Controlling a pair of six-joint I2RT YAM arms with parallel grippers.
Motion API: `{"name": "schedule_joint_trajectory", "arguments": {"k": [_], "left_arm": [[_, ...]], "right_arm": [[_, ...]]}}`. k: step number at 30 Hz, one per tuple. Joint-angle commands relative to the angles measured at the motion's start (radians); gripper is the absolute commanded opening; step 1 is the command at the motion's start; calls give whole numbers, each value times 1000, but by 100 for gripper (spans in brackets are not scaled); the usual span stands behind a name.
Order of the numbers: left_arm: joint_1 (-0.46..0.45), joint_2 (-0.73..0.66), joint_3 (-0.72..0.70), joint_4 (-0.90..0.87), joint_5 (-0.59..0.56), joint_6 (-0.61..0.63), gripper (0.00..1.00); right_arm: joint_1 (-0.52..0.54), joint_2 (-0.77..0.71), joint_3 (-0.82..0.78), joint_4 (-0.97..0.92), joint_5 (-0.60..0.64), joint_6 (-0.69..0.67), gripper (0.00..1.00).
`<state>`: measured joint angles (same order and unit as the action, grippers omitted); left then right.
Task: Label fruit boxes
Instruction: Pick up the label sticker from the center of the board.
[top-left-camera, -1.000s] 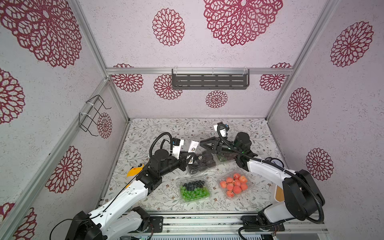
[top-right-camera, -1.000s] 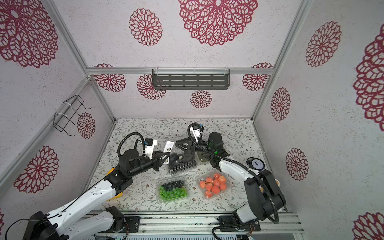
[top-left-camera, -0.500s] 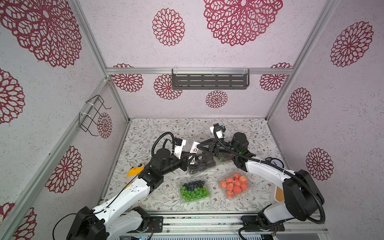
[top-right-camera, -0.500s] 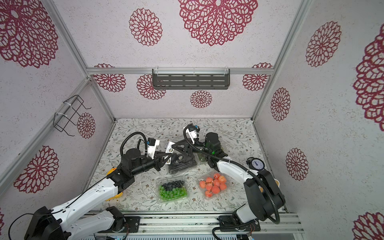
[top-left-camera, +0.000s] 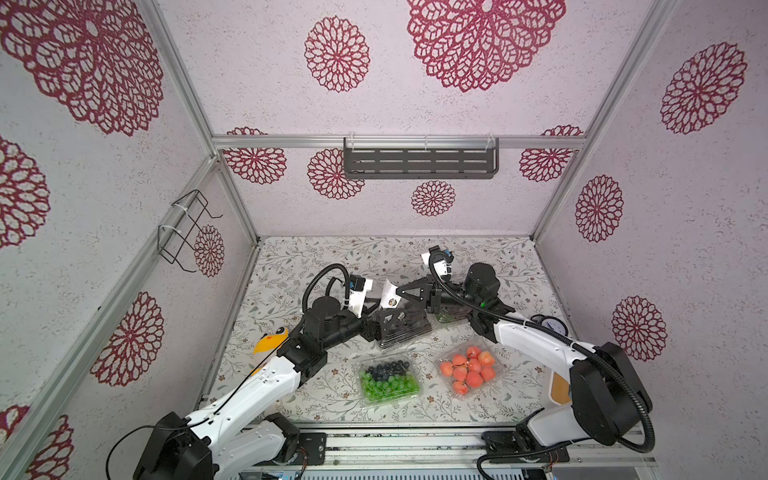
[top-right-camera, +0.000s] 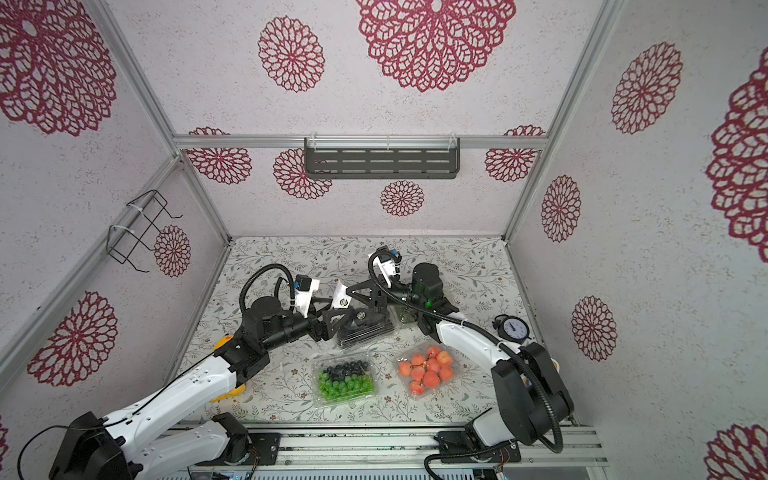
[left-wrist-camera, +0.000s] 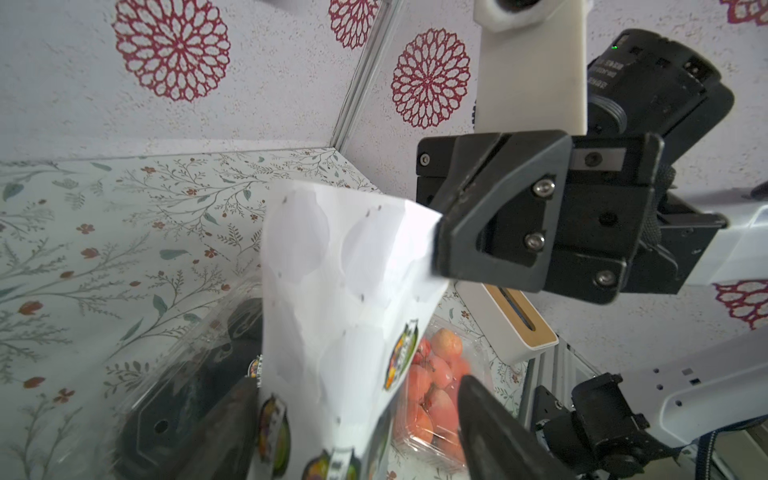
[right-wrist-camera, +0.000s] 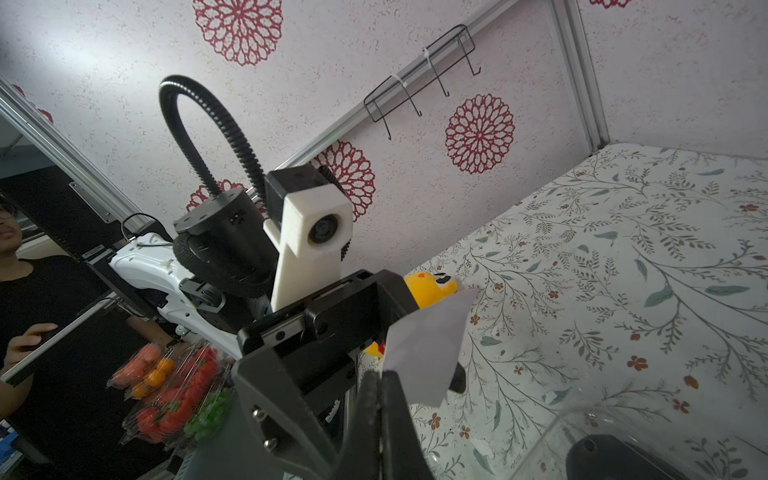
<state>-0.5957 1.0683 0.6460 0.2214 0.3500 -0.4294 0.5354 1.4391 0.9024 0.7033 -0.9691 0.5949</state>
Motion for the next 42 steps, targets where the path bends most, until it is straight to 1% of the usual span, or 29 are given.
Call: {"name": "schedule_joint_trajectory", "arguments": {"k": [1, 2, 3, 5, 6, 9, 11, 14, 15, 17, 18, 19, 20, 21, 23, 24, 25, 27, 30, 32, 34, 36, 39, 40, 42], "left_arm": [[42, -40, -3, 48, 85, 41, 90], [59, -49, -7, 68, 122, 49, 91], [74, -58, -13, 93, 146, 51, 96], [115, -60, -21, 157, 234, 57, 99], [129, -53, -21, 188, 279, 57, 100], [140, -9, 26, 187, 412, 82, 98], [135, 26, 55, 204, 489, 88, 98], [136, 62, 63, 270, 559, 90, 98], [135, 73, 64, 301, 597, 84, 98], [131, 87, 71, 336, 635, 64, 98], [125, 90, 78, 331, 647, 66, 93], [119, 92, 85, 317, 645, 73, 85], [111, 93, 93, 297, 640, 87, 72], [101, 96, 107, 254, 638, 107, 61], [85, 108, 148, 144, 614, 161, 49], [80, 119, 164, 103, 605, 176, 39], [77, 129, 175, 84, 593, 177, 30], [76, 141, 181, 73, 573, 175, 24], [78, 139, 172, 67, 533, 173, 24], [79, 136, 169, 66, 528, 172, 23], [79, 134, 171, 52, 524, 170, 17], [78, 131, 172, 33, 508, 173, 15], [79, 133, 170, 19, 498, 173, 14], [79, 136, 170, 12, 501, 175, 12], [79, 139, 169, 10, 498, 175, 3]], "right_arm": [[-19, -67, 38, -76, -47, -99, 0], [-23, -73, 41, -98, -67, -116, 0], [-25, -80, 41, -108, -93, -128, 0], [-27, -106, 30, -102, -166, -143, 0], [-29, -121, 29, -115, -183, -156, 0], [-30, -158, 38, -185, -222, -210, 0], [-30, -178, 37, -190, -232, -218, 0], [-29, -195, 30, -177, -256, -214, 0], [-30, -197, 29, -172, -256, -208, 0], [-31, -198, 34, -194, -235, -223, 0], [-31, -197, 36, -199, -225, -227, 0], [-31, -194, 40, -201, -221, -228, 0], [-32, -193, 45, -205, -215, -229, 0], [-32, -191, 51, -213, -208, -231, 0], [-32, -186, 65, -239, -197, -242, 0], [-32, -184, 69, -249, -192, -247, 0], [-32, -182, 74, -263, -185, -255, 0], [-32, -181, 75, -276, -182, -263, 0], [-31, -182, 73, -285, -181, -272, 0], [-32, -184, 75, -309, -163, -286, 0], [-33, -184, 82, -334, -140, -301, 0], [-34, -179, 87, -339, -130, -300, 0], [-33, -172, 95, -343, -128, -298, 0], [-33, -170, 96, -344, -123, -295, 0], [-33, -164, 97, -338, -123, -289, 0]]}}
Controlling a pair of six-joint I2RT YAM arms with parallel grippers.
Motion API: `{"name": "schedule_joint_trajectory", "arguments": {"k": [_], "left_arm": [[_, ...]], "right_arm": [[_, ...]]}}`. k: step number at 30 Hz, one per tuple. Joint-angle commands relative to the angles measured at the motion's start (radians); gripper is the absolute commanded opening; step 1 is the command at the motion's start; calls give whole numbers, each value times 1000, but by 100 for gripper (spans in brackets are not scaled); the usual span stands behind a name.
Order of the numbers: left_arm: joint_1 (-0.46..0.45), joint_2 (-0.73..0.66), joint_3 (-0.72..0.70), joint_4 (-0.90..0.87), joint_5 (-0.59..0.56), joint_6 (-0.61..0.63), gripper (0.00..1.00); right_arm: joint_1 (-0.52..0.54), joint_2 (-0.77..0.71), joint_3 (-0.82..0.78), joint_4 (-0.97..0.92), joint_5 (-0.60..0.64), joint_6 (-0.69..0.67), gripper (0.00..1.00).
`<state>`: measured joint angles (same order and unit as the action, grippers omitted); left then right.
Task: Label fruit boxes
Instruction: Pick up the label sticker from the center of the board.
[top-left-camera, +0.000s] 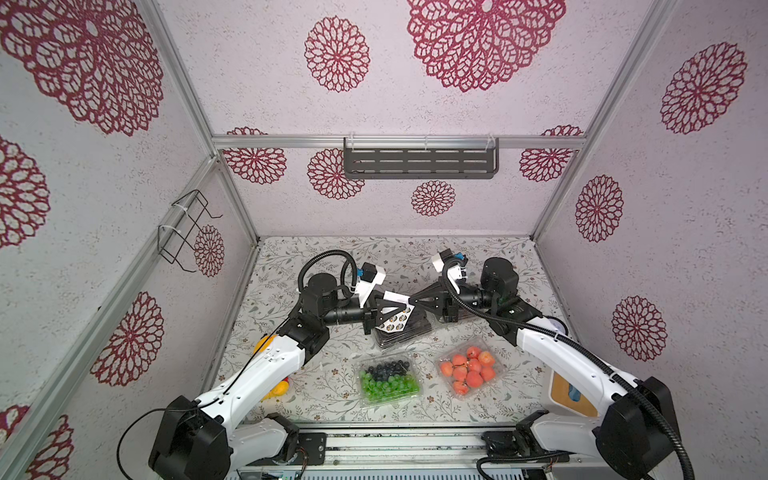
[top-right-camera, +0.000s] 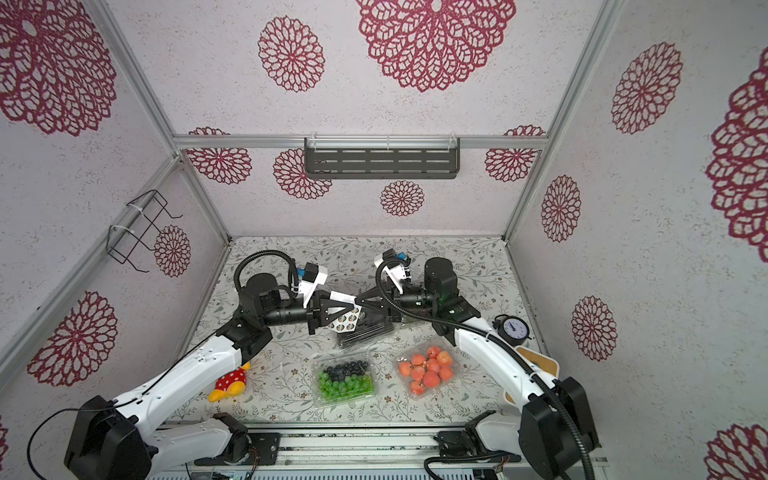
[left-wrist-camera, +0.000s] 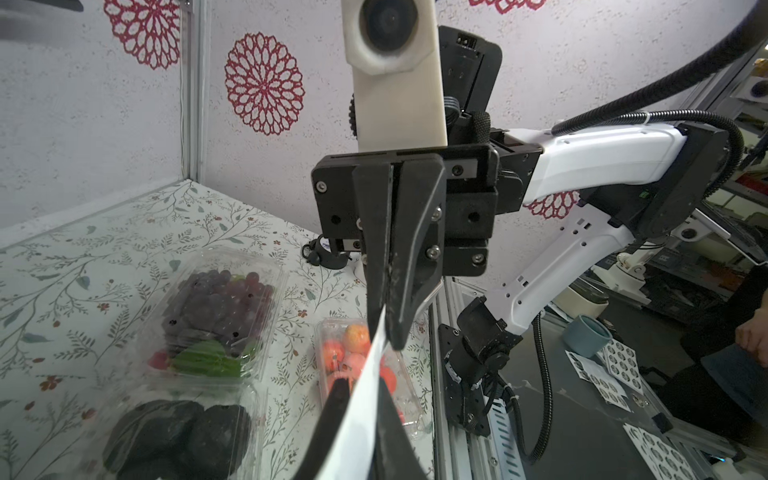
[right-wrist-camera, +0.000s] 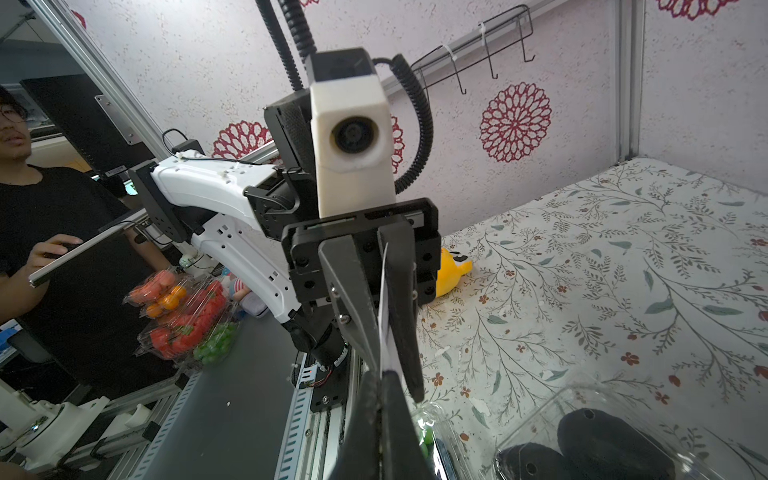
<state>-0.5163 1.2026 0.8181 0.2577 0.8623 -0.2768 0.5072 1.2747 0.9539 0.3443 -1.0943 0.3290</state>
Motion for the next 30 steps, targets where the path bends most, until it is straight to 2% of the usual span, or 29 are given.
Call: {"name": "schedule_joint_trajectory", "arguments": {"k": [1, 3, 4, 8, 18, 23, 26, 30], "left_arm": [[-1, 5, -4, -26, -11, 22, 0], [0, -1, -11, -13, -16, 19, 0], [2, -6, -15, 3, -14, 9, 0], [10, -44, -44, 70, 18, -31, 0], [10, -81, -73, 147, -38, -105, 0], [10, -60, -67, 163, -12, -123, 0], [10, -47, -65, 184, 20, -138, 0], [9, -53, -73, 190, 15, -140, 0]], "right_arm": [[-5, 4, 48, 25, -2, -18, 0], [-4, 11, 45, 36, -5, -4, 0], [-5, 9, 33, 51, 6, 6, 9], [-12, -14, -45, 144, 48, 54, 22], [-5, -9, -252, 663, 35, 354, 24], [23, 8, -240, 706, 20, 359, 27], [24, 18, -207, 654, 32, 325, 29], [24, 33, -186, 614, 31, 289, 25]]}}
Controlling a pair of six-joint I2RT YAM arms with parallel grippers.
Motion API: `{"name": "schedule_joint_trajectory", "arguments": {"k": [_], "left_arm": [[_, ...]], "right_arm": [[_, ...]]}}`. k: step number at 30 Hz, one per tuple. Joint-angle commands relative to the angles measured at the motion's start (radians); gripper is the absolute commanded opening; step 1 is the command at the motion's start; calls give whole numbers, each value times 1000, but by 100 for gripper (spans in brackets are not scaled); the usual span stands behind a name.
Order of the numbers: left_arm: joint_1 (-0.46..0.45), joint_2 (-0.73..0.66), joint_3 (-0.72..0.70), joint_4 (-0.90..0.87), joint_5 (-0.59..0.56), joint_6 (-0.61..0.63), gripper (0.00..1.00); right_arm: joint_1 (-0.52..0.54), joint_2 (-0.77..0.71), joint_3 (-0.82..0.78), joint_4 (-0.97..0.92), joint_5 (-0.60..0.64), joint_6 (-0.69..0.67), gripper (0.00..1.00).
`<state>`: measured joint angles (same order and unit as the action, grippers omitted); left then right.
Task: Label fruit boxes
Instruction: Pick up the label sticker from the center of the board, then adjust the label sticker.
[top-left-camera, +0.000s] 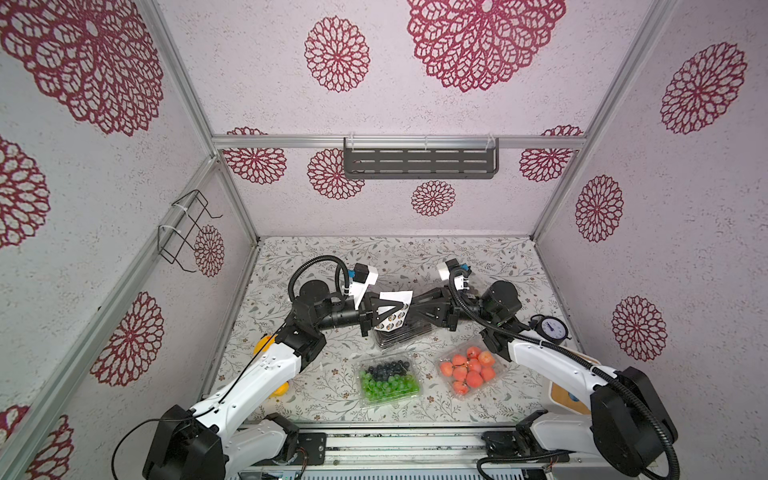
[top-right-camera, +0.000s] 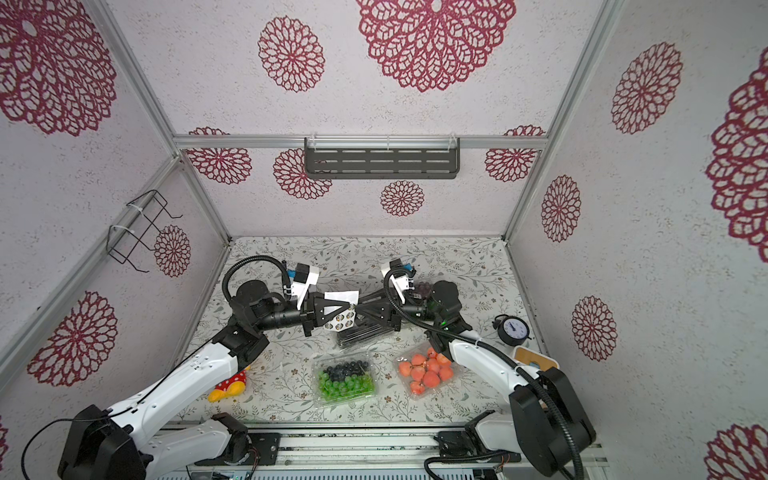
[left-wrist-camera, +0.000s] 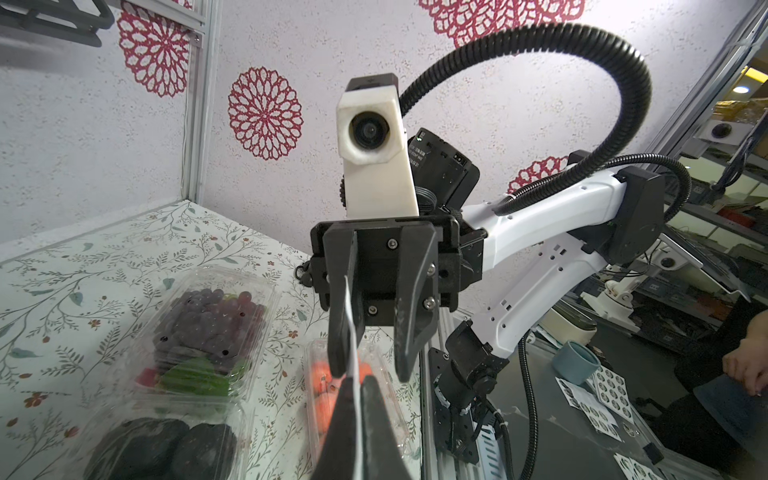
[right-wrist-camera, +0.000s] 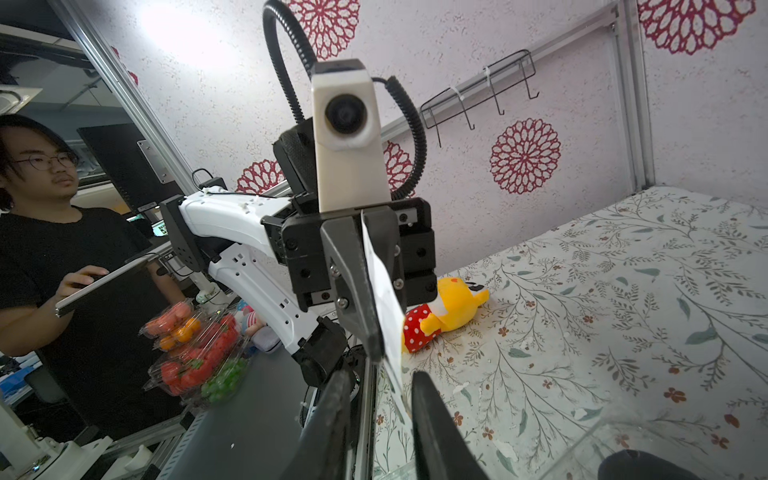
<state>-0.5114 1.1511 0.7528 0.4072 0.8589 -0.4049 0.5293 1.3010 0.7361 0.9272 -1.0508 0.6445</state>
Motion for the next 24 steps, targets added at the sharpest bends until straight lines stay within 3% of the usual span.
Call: {"name": "schedule_joint_trajectory", "arguments": {"k": [1, 8, 11, 24], "left_arm": [[5, -2, -7, 42, 22, -13, 0], [14, 2, -15, 70, 49, -27, 0], [32, 5, -19, 76, 57, -35, 0], [62, 44, -70, 378, 99, -202, 0]], "right_arm": [[1, 13, 30, 48, -19, -18, 24], [-5, 47, 39, 65, -53, -8, 25], [-8, 42, 17, 178, -89, 53, 22], [9, 73, 36, 164, -103, 29, 28]]}}
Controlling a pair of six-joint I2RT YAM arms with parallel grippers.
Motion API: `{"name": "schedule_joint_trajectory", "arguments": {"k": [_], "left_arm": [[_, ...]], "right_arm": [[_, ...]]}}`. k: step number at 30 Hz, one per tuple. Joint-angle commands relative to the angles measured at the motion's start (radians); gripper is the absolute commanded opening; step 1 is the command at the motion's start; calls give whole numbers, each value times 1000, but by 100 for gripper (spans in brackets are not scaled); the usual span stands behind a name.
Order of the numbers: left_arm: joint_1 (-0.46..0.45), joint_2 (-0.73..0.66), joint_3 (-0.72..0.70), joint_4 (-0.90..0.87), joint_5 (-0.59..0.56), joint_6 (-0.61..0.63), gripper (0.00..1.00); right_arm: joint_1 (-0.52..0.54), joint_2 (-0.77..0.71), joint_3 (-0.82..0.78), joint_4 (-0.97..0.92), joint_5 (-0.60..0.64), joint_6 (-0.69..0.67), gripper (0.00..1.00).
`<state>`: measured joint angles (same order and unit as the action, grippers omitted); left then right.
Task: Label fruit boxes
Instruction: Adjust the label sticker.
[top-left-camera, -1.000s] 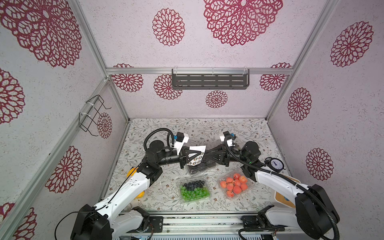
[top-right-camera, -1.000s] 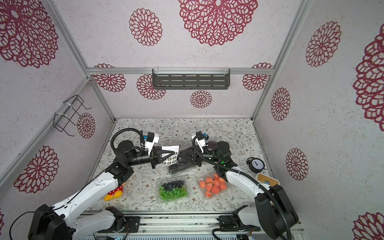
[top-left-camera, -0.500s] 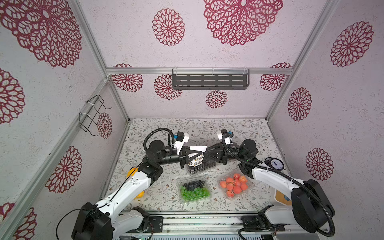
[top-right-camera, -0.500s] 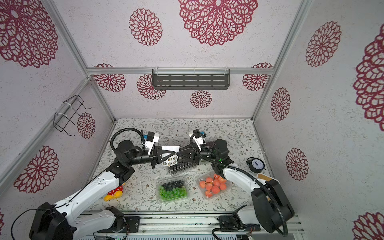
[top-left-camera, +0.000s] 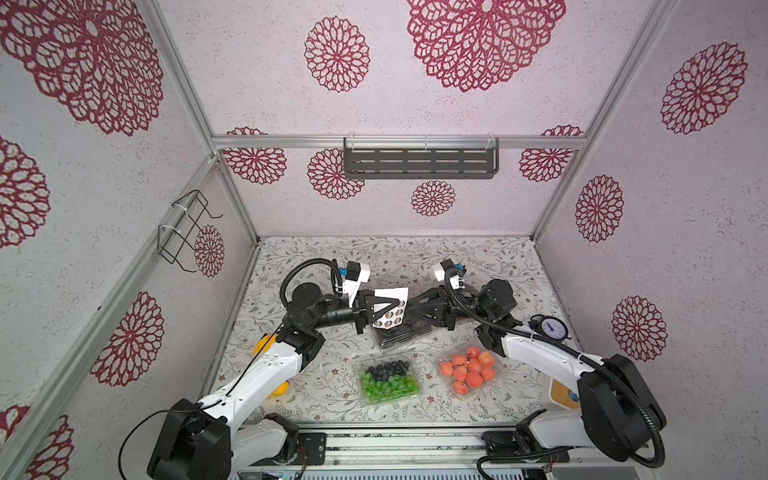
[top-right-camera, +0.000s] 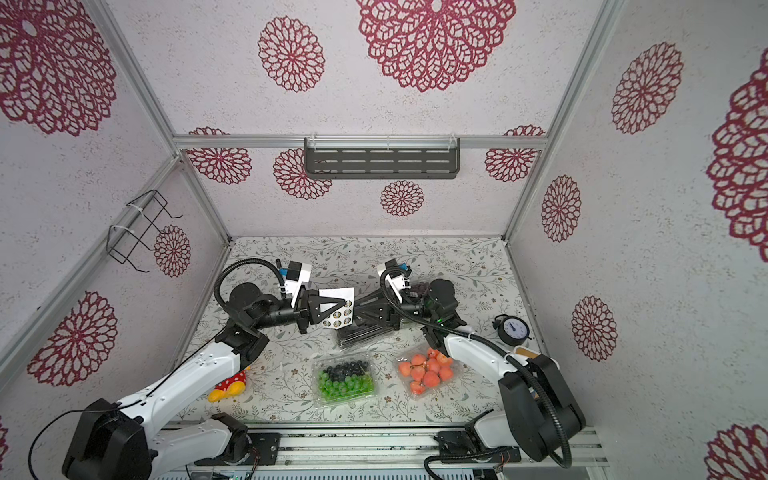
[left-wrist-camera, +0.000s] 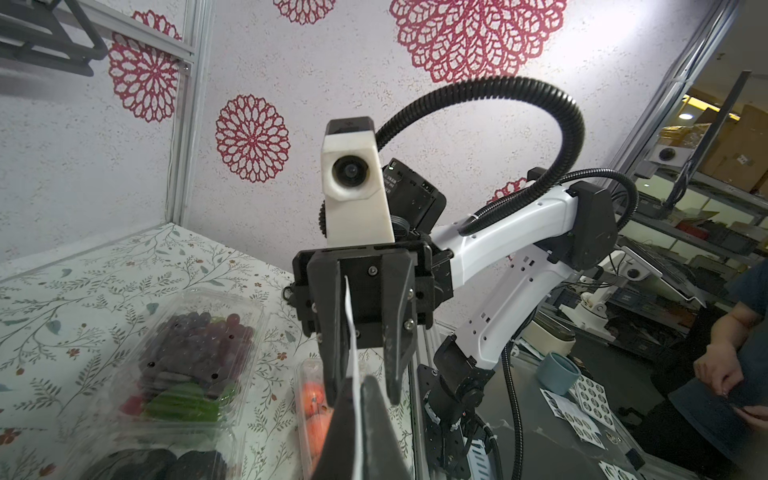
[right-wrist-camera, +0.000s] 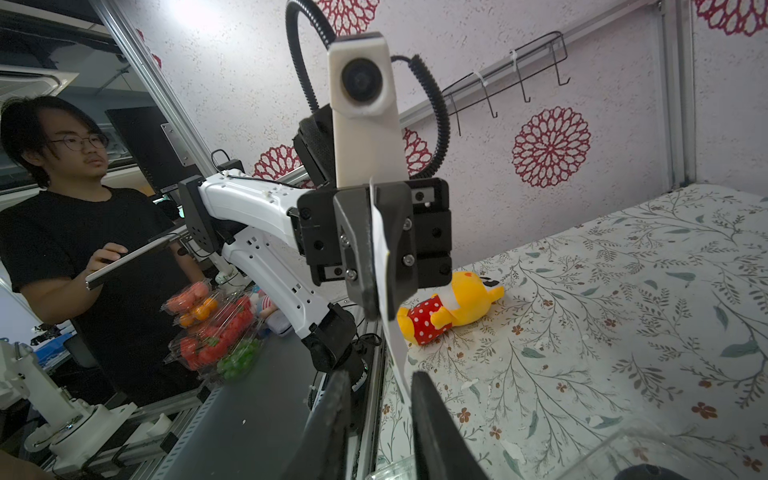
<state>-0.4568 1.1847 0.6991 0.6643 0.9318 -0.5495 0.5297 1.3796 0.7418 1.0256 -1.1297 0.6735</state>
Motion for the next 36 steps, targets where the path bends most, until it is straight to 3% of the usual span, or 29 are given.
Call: {"name": "schedule_joint_trajectory", "arguments": {"k": [1, 7, 14, 17, 22, 23, 26, 32, 34, 36], "left_arm": [[7, 15, -16, 134, 31, -65, 0], [8, 27, -11, 146, 36, -80, 0], [13, 25, -22, 146, 26, -78, 0], [22, 15, -27, 128, 7, -74, 0], [34, 14, -28, 103, -13, -66, 45], [33, 16, -18, 85, -7, -57, 48], [28, 32, 11, 23, 22, -31, 46], [21, 64, 25, 26, 48, -21, 24], [23, 61, 29, 16, 38, -17, 31], [43, 33, 35, -43, 27, 19, 54]], "right_arm": [[12, -5, 30, 67, -24, -3, 28], [20, 13, 43, 87, -14, -6, 25], [16, 34, 42, 188, -20, 42, 0], [13, 38, 35, 214, -25, 55, 0], [13, 22, 41, 100, -35, -16, 0], [13, 17, 41, 73, -33, -35, 0], [13, 9, 55, 2, -29, -72, 0], [17, -2, 73, -104, -39, -134, 0], [17, -14, 82, -186, -41, -190, 0], [16, -41, 101, -356, -12, -306, 0]]}}
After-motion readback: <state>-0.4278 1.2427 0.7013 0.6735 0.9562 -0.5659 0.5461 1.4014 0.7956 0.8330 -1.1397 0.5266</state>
